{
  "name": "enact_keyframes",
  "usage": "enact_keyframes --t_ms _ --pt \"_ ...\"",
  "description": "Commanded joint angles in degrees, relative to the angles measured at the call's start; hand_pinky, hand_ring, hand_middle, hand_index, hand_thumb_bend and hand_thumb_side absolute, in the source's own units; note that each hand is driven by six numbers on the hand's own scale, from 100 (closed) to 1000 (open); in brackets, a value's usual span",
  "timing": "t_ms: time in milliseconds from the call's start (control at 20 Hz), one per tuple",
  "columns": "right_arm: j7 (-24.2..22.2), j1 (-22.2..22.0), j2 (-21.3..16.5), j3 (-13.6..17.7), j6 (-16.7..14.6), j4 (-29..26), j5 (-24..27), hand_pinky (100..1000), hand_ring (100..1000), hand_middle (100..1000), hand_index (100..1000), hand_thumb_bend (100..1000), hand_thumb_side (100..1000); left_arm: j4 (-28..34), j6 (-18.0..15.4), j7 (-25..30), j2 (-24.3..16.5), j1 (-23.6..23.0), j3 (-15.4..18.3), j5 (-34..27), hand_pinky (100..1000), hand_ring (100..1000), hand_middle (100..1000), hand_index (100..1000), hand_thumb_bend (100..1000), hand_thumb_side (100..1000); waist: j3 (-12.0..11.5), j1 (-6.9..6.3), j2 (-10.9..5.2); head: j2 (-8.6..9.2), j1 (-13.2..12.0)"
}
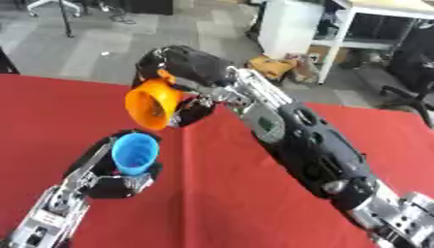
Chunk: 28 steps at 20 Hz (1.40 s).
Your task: Pour the contents of one cup into another cup.
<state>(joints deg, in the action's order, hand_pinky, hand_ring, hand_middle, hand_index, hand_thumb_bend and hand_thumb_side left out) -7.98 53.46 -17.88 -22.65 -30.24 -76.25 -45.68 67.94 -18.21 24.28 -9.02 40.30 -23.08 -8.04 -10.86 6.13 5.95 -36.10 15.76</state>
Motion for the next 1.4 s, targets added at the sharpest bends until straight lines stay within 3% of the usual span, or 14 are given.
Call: enact_keyframes --t_ms 50,900,1400 --pt "0.54 1.08 -0.68 0.42 -0.47 -0.36 -1.35 599 482 466 635 264 100 1.1 -0.39 1.69 0.04 1.38 -0.23 -1.01 487 533 532 714 215 100 0.0 -0.23 -1.13 0.2 -0.04" --pt "3.26 0.87 -1.46 0.1 -1.79 -2.04 -8.05 621 501 481 636 266 100 0.71 -0.48 3.11 0.23 1.48 -0.07 -1.72 491 536 535 719 211 100 -0.33 -0.23 -1.12 0.18 -0.13" --pt "3.88 0.82 -1.49 0.13 -1.93 -1.79 -9.08 622 502 482 636 265 100 0.76 -0.52 4.18 0.26 1.52 -0.13 -2.26 494 538 536 721 211 100 -0.21 -0.22 -1.15 0.3 -0.12"
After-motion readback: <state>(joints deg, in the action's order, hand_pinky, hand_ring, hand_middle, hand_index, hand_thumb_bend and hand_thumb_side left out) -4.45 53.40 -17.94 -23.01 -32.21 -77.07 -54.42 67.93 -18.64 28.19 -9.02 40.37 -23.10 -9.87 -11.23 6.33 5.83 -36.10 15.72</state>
